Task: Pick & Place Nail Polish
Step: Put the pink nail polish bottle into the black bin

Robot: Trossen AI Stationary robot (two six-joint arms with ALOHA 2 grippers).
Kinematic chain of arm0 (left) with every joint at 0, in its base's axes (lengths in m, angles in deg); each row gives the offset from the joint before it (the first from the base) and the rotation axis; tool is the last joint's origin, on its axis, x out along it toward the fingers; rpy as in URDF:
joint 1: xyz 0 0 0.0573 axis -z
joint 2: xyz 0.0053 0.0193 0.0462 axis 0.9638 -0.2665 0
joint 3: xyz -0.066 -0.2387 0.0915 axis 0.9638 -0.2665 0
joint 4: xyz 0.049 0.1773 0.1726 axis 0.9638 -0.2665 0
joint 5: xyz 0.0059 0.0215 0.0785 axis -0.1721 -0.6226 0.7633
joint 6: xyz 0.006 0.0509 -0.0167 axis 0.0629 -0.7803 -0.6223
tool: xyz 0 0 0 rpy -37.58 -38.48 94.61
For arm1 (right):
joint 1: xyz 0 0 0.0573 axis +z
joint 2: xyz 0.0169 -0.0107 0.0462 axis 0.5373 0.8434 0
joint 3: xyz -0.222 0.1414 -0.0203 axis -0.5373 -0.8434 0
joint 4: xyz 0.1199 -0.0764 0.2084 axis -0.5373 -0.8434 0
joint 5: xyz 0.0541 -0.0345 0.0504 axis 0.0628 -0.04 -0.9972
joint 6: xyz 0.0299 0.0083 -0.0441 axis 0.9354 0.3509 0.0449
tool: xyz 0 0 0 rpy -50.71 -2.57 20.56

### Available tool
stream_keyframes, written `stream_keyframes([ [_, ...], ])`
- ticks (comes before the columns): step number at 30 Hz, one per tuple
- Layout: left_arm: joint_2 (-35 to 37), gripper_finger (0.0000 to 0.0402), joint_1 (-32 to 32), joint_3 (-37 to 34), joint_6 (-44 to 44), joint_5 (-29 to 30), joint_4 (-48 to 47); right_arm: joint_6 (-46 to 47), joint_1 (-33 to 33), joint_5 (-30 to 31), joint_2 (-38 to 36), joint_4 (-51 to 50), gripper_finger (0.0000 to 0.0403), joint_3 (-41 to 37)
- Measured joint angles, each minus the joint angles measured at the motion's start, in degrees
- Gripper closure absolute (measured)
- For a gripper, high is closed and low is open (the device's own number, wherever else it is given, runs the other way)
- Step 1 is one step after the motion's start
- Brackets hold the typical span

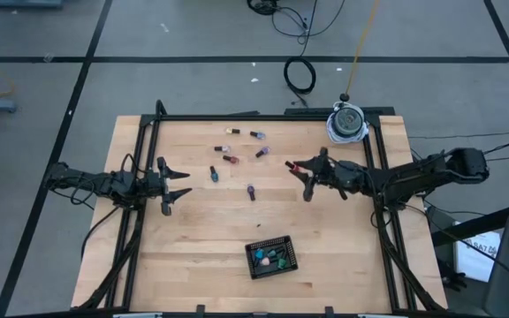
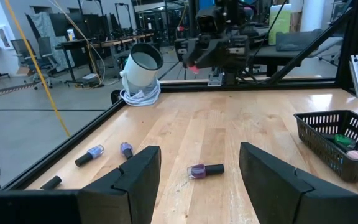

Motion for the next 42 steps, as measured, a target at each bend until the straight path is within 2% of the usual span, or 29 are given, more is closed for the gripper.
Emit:
stream_keyframes([
  [12,0.00,0.0188,-0.01,0.00,0.00,0.00,0.00,0.04,-0.69,-22.49,0.02,1.71,0.0295,0.00],
  [22,0.02,0.0188,0.01,0.00,0.00,0.00,0.00,1.78,-0.44,-33.33,0.02,6.40,0.0295,0.00],
  [38,0.02,0.0188,-0.01,0.00,0.00,0.00,0.00,2.30,2.76,-34.68,0.04,9.04,0.0295,0.00],
  [42,0.02,0.0188,0.00,0.00,0.00,0.00,0.00,2.26,5.62,-34.64,0.06,8.66,0.0295,1.08],
])
